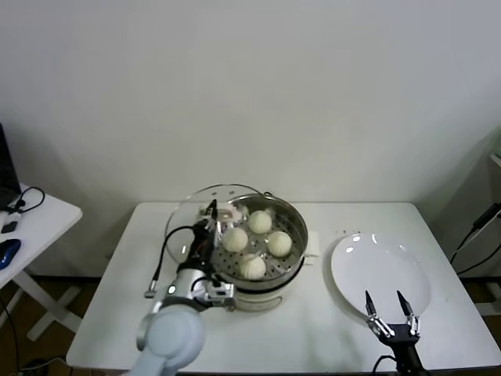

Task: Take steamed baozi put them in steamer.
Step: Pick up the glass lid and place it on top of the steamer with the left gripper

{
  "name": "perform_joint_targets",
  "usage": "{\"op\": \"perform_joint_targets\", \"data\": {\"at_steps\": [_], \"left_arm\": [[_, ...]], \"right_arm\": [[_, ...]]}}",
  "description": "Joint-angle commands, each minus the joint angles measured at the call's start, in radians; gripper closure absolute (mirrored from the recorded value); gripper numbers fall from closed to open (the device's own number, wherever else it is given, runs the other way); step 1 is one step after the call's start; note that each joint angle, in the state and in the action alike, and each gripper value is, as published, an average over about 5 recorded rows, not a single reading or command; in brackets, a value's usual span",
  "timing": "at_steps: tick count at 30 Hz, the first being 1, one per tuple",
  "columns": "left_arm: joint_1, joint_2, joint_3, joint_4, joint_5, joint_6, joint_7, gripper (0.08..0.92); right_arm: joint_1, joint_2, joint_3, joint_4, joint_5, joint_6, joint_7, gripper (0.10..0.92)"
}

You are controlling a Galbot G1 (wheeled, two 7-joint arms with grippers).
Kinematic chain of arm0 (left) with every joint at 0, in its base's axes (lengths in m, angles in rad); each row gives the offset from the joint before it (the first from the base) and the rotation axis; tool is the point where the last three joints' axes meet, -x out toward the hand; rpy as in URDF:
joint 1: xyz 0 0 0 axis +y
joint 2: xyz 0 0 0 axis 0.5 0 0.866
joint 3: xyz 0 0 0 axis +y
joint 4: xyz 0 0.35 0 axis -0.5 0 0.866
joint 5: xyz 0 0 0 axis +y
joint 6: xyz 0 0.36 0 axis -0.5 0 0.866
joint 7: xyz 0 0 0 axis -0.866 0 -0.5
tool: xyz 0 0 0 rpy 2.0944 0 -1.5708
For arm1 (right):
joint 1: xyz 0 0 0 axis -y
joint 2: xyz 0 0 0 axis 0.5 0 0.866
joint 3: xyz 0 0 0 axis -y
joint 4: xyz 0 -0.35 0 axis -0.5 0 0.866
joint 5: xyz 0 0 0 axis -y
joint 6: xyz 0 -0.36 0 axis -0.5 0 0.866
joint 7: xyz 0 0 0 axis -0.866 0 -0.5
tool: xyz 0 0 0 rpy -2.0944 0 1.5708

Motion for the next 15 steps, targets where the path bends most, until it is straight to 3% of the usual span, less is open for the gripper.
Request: {"op": "perform_joint_targets", "data": {"at_steps": [1, 15], "left_arm": [[-0.06, -0.128, 0.135, 0.067, 0.095, 0.021, 0.017, 0.867], [-0.073, -0.228, 0.152, 0.184, 0.165, -0.002, -0.031, 0.867]], "right_arm": [[-0.003, -0.003, 0.003, -0.001, -0.003, 0.0, -0.001, 0.203], [-0.013, -0.018, 0.016, 0.006, 0.006, 0.003, -0.002, 0.203]]}}
